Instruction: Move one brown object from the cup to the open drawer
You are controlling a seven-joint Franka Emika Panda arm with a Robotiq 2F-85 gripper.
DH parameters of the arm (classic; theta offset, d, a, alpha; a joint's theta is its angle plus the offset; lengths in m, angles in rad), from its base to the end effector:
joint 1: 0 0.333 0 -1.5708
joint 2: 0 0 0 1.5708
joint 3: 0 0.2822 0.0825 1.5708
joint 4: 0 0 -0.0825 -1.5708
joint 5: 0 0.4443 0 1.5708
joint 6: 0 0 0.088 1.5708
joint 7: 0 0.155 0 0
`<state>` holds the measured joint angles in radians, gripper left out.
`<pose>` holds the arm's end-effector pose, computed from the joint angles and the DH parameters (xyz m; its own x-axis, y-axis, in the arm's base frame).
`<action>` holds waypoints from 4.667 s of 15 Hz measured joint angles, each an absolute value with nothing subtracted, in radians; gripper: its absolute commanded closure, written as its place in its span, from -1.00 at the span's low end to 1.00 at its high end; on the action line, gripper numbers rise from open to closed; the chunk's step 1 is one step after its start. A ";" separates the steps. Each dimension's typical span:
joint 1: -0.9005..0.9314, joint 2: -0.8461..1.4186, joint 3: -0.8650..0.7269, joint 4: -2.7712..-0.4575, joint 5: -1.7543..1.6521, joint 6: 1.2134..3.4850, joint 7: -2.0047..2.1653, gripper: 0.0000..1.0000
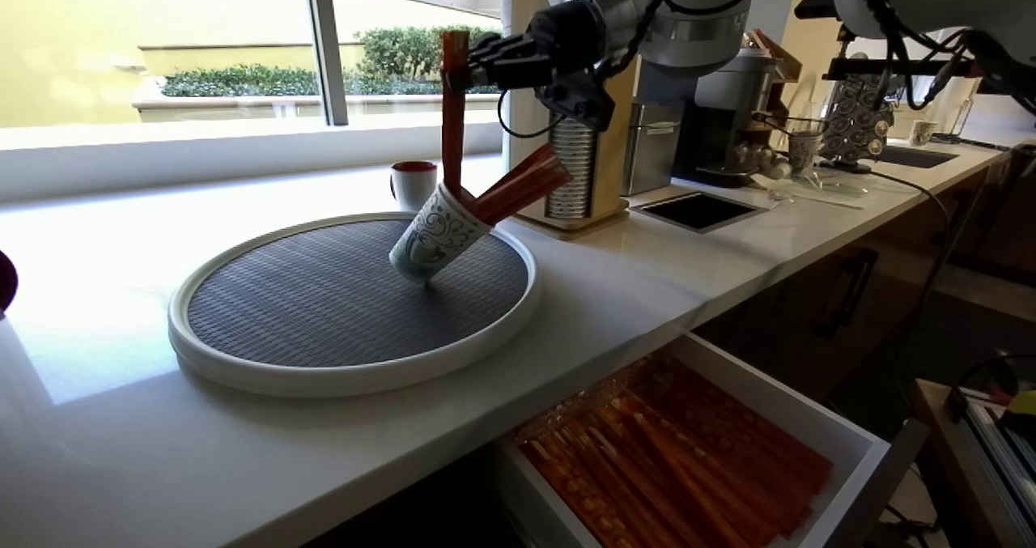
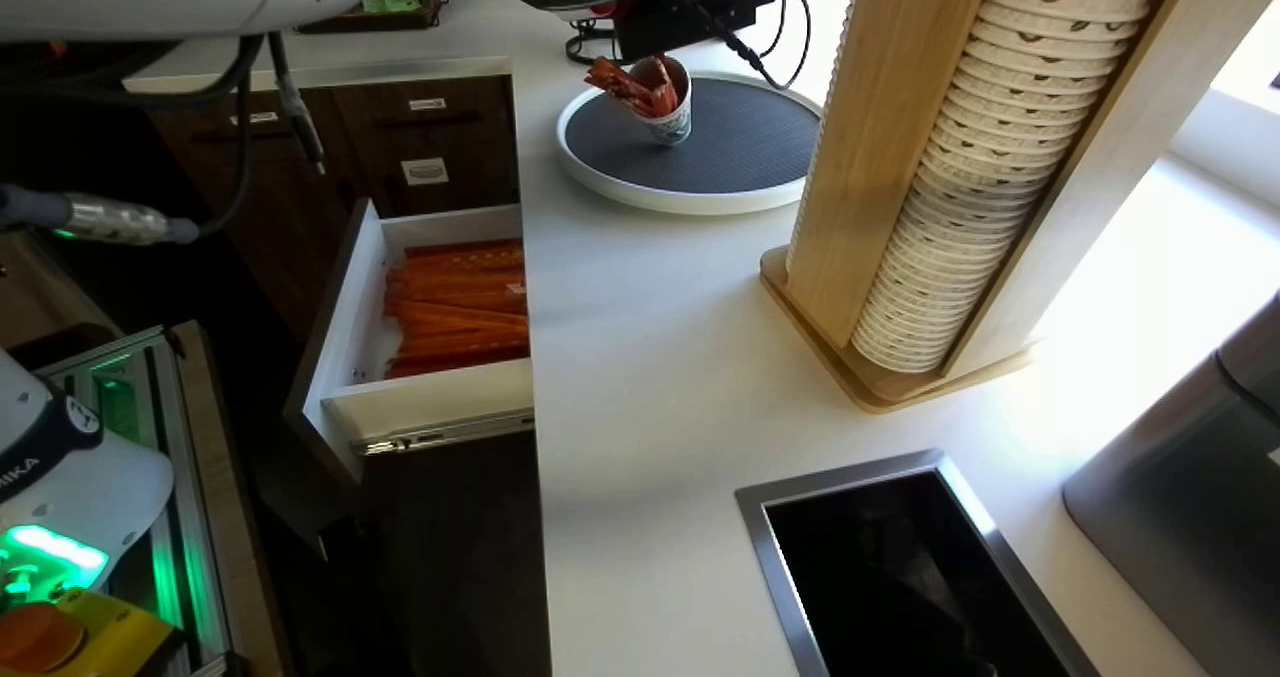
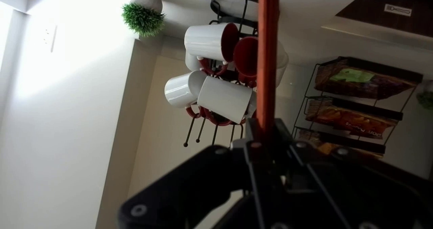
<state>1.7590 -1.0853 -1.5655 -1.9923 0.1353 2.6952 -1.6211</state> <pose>0.6955 0.0306 0.3880 -0.0605 0.3798 0.9231 0.8609 -0.4483 0.2408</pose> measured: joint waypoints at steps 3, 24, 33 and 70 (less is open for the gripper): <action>1.751 -1.103 -1.566 -1.992 0.123 2.695 -1.613 0.94; 1.892 -1.265 -1.572 -1.947 -0.097 2.871 -1.618 0.94; 1.924 -1.285 -1.576 -1.944 -0.101 2.884 -1.581 0.94; 1.666 -1.009 -1.442 -2.230 -0.118 2.988 -1.069 0.94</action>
